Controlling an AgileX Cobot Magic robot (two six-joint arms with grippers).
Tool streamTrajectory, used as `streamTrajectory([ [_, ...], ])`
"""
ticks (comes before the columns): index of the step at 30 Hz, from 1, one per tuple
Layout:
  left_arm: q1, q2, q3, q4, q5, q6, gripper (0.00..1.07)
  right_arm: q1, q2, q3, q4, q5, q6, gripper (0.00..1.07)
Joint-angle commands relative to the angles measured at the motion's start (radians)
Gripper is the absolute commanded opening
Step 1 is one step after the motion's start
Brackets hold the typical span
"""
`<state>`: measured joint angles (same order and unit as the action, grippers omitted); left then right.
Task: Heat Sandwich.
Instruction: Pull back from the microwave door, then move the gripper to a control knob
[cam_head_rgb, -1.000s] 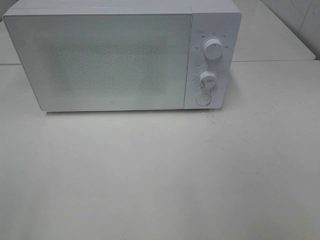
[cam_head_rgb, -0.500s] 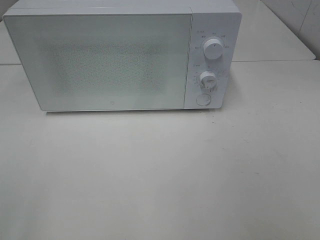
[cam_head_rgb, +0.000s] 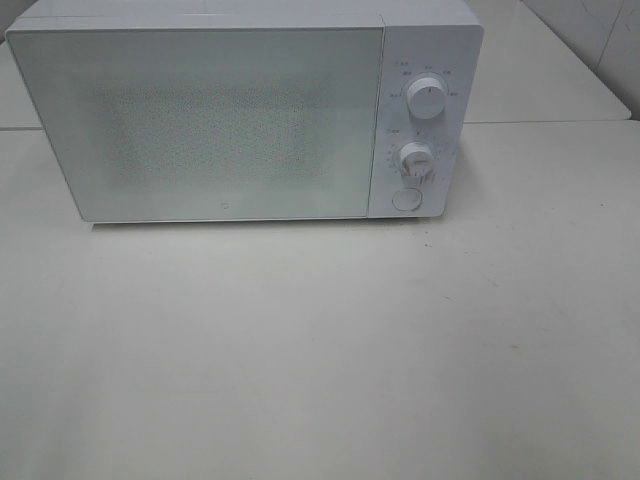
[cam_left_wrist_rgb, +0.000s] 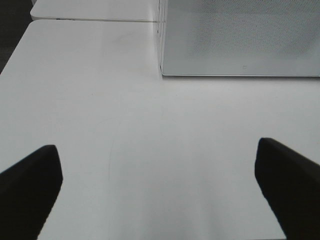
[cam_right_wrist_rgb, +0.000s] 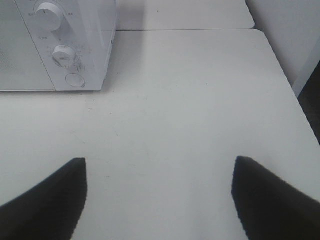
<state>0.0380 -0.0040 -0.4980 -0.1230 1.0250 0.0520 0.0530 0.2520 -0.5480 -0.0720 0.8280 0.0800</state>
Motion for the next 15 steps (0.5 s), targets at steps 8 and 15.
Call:
streamTrajectory([
  [8,-0.006,-0.027,0.004,-0.009,0.001,-0.007,1.03,-0.007,0.173,0.029,0.005,-0.203,-0.014,0.76],
  [15,-0.006,-0.027,0.004,-0.009,0.001,-0.007,1.03,-0.007,0.266,0.056,0.005,-0.33,-0.014,0.76],
])
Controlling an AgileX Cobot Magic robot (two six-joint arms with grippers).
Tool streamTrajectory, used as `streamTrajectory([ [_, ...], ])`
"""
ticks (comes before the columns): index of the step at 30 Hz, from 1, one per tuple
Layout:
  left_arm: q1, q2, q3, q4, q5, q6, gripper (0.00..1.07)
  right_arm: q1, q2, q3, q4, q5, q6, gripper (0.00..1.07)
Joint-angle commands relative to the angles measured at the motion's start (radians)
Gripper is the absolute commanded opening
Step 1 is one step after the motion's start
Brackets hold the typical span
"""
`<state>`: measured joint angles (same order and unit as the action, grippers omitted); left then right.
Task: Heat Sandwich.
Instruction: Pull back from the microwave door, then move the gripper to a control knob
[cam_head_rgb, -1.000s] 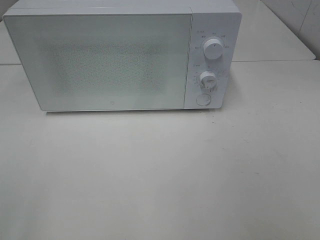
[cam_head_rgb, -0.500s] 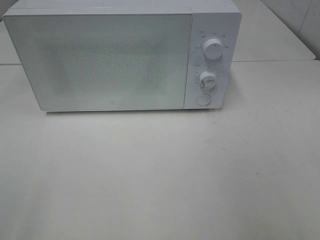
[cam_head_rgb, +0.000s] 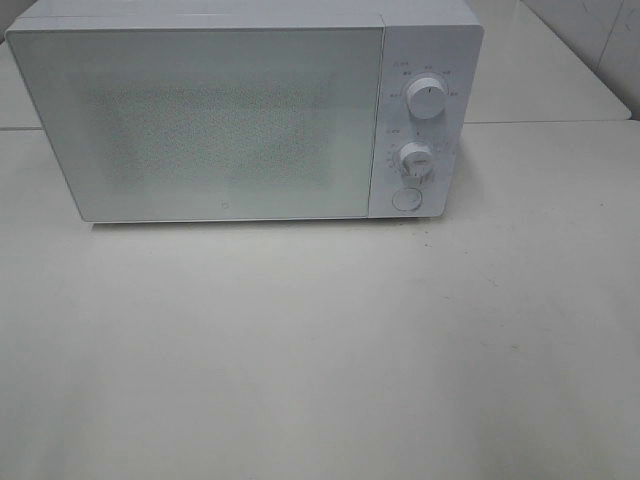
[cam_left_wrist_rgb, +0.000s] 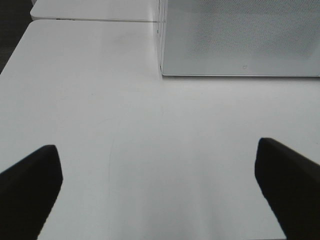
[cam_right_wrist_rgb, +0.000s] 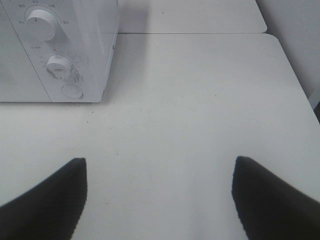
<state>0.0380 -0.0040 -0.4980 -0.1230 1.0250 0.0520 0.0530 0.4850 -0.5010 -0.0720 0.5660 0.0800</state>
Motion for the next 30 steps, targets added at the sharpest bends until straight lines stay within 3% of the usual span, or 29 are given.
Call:
streamTrajectory([
  [1,-0.006,-0.027,0.004,-0.009,0.001,-0.007,1.03,-0.007,0.051,0.013,0.005,-0.093,-0.014,0.76],
  [15,-0.006,-0.027,0.004,-0.009,0.001,-0.007,1.03,-0.007,0.311,0.013,0.005,-0.368,-0.011,0.76],
  [30,-0.006,-0.027,0.004,-0.009,0.001,-0.007,1.03,-0.003,0.603,0.013,0.002,-0.807,0.005,0.76],
])
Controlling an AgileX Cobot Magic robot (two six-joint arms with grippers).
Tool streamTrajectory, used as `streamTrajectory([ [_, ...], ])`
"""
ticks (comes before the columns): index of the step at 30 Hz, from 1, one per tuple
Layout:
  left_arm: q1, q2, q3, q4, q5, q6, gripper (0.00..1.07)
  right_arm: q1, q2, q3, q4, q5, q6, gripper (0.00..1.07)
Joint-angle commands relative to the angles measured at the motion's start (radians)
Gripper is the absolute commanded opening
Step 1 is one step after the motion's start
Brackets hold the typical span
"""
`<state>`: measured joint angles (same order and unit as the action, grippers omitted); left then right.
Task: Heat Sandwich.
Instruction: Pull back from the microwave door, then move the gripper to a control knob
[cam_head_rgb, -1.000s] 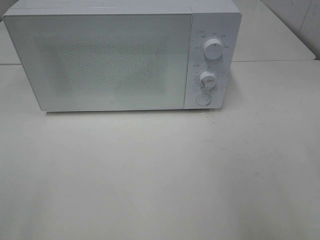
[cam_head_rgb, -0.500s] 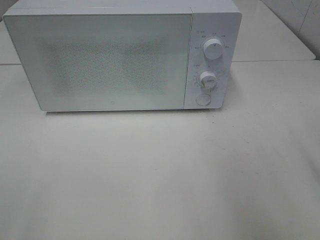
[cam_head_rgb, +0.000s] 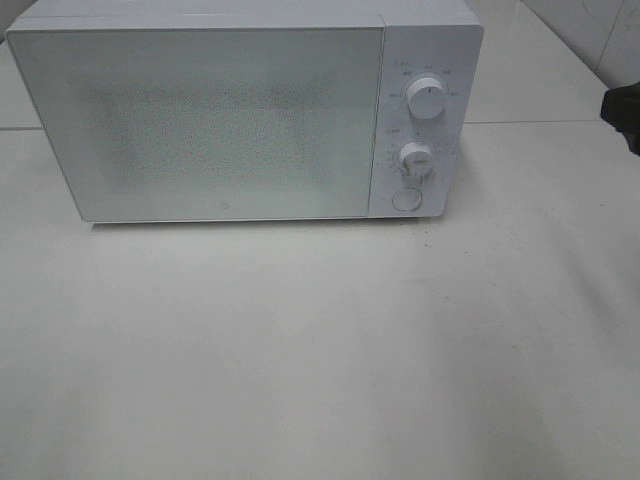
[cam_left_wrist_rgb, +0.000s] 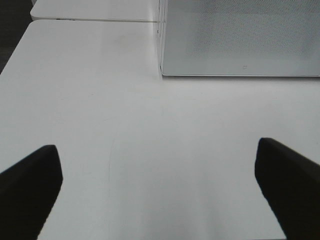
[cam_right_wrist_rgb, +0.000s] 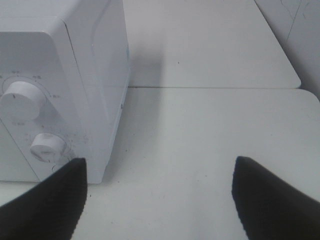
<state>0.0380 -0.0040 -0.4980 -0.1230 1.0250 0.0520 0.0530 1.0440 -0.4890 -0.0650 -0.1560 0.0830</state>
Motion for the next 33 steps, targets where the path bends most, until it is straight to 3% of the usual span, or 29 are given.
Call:
streamTrajectory([
  [1,-0.006,-0.027,0.004,-0.009,0.001,-0.007,1.03,-0.003,0.061,0.001,-0.005,-0.105,0.002,0.76],
  [7,-0.006,-0.027,0.004,-0.009,0.001,-0.007,1.03,-0.003,0.148,0.037,-0.001,-0.309,-0.009,0.76],
  [12,-0.006,-0.027,0.004,-0.009,0.001,-0.007,1.03,0.055,0.217,0.09,0.114,-0.472,-0.066,0.76],
  [18,-0.006,-0.027,0.004,-0.009,0.001,-0.007,1.03,0.22,0.325,0.136,0.325,-0.652,-0.323,0.76],
  [21,-0.006,-0.027,0.004,-0.009,0.001,-0.007,1.03,0.264,0.356,0.146,0.393,-0.707,-0.361,0.76],
  [26,-0.006,-0.027,0.004,-0.009,0.001,-0.007,1.03,0.42,0.458,0.152,0.621,-0.87,-0.392,0.76],
  [33,-0.006,-0.027,0.004,-0.009,0.001,-0.007,1.03,0.519,0.565,0.151,0.681,-0.991,-0.392,0.76],
])
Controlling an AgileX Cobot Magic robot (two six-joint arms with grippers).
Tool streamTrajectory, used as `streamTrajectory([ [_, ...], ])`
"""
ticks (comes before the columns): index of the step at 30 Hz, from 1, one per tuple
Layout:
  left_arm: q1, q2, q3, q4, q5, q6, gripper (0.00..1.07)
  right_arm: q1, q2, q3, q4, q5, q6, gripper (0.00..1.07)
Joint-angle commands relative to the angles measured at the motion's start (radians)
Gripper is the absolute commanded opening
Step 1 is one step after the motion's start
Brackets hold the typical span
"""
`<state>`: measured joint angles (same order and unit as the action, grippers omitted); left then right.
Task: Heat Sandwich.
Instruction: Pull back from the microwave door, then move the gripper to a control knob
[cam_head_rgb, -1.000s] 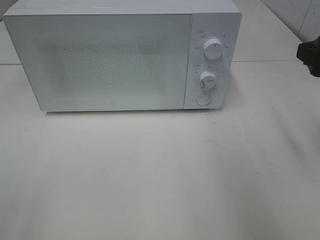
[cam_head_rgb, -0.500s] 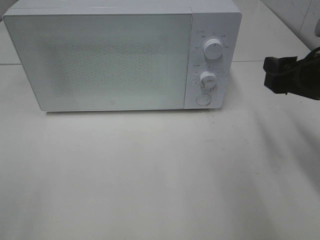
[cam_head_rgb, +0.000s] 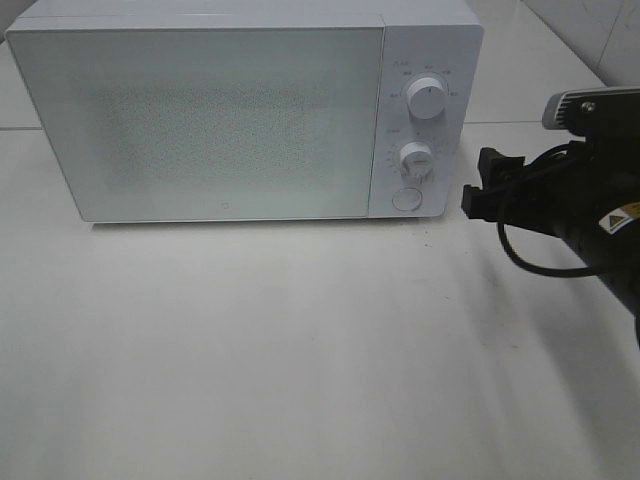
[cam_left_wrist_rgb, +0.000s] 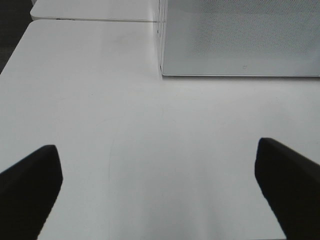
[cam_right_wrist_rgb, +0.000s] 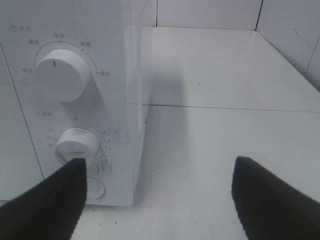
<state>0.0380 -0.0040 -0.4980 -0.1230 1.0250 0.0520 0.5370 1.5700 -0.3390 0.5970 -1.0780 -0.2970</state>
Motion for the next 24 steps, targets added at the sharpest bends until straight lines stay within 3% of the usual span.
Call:
streamTrajectory([
  [1,-0.006,-0.027,0.004,-0.009,0.001,-0.007,1.03,0.047,0.057,0.001,0.019,-0.087,-0.011,0.76],
  [12,-0.006,-0.027,0.004,-0.009,0.001,-0.007,1.03,0.171,0.205,-0.015,0.142,-0.21,0.038,0.76],
  [24,-0.006,-0.027,0.004,-0.009,0.001,-0.007,1.03,0.176,0.233,-0.02,0.147,-0.226,0.068,0.76],
])
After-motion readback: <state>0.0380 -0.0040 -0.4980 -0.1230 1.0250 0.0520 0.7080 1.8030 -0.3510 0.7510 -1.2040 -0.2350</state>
